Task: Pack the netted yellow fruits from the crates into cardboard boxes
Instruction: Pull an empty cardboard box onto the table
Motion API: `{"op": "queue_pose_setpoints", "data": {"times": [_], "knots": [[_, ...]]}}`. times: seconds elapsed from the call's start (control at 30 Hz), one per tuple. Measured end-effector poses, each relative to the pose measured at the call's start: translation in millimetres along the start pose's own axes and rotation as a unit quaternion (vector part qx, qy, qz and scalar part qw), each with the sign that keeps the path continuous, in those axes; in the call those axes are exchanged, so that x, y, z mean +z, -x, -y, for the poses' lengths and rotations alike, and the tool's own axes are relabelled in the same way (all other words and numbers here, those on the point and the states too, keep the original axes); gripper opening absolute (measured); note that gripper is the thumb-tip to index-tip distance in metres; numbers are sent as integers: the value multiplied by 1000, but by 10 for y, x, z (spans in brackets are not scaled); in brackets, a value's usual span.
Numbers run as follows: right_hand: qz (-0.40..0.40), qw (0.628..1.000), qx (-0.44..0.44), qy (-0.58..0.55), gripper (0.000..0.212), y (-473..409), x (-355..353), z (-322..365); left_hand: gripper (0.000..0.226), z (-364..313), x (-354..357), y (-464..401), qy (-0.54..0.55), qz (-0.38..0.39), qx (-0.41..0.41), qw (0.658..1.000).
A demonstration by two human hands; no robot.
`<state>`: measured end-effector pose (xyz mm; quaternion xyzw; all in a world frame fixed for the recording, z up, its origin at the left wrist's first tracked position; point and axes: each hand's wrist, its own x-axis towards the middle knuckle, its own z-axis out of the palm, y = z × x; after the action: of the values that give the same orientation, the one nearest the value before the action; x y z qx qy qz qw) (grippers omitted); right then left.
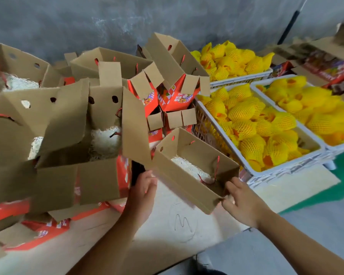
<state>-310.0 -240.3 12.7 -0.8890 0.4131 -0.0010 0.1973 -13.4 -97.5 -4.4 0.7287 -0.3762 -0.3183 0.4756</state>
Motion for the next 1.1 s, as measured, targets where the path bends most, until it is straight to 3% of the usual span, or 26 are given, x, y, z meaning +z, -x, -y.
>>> {"op": "queue_pose_setpoints", "data": {"times": [0.2, 0.33, 0.4, 0.53, 0.6, 0.7, 0.8, 0.9, 1.03, 1.1], "knots": [[72, 990, -121, -22, 30, 159, -195, -521, 41, -132, 349, 145, 52, -115, -50, 991], [114, 970, -192, -93, 20, 101, -392, -791, 19, -173, 640, 206, 139, -178, -113, 968], [103, 964, -208, -126, 10, 89, -394, -887, 24, -145, 685, 356, 93, -218, -155, 959], [30, 972, -169, -160, 32, 127, -321, -900, 34, -38, 709, 728, 44, -244, -158, 956], [17, 975, -153, -163, 24, 151, -251, -788, 27, -35, 715, 860, 27, -219, -166, 961], [22, 975, -122, -183, 9, 106, -64, -521, 25, -22, 670, 1020, 61, -259, -153, 952], [26, 966, -115, -231, 41, 65, 38, -225, 34, -4, 569, 1101, 32, -289, -127, 948], [32, 963, -112, -241, 74, 72, -2, -180, 40, 48, 506, 1131, -33, -269, -138, 953], [39, 962, -38, -268, 86, 275, -74, -412, 55, 96, 650, 1333, -41, -191, -169, 966], [55, 958, 14, -281, 82, 366, -100, -452, 62, 130, 724, 1476, -21, -200, -152, 968]]}}
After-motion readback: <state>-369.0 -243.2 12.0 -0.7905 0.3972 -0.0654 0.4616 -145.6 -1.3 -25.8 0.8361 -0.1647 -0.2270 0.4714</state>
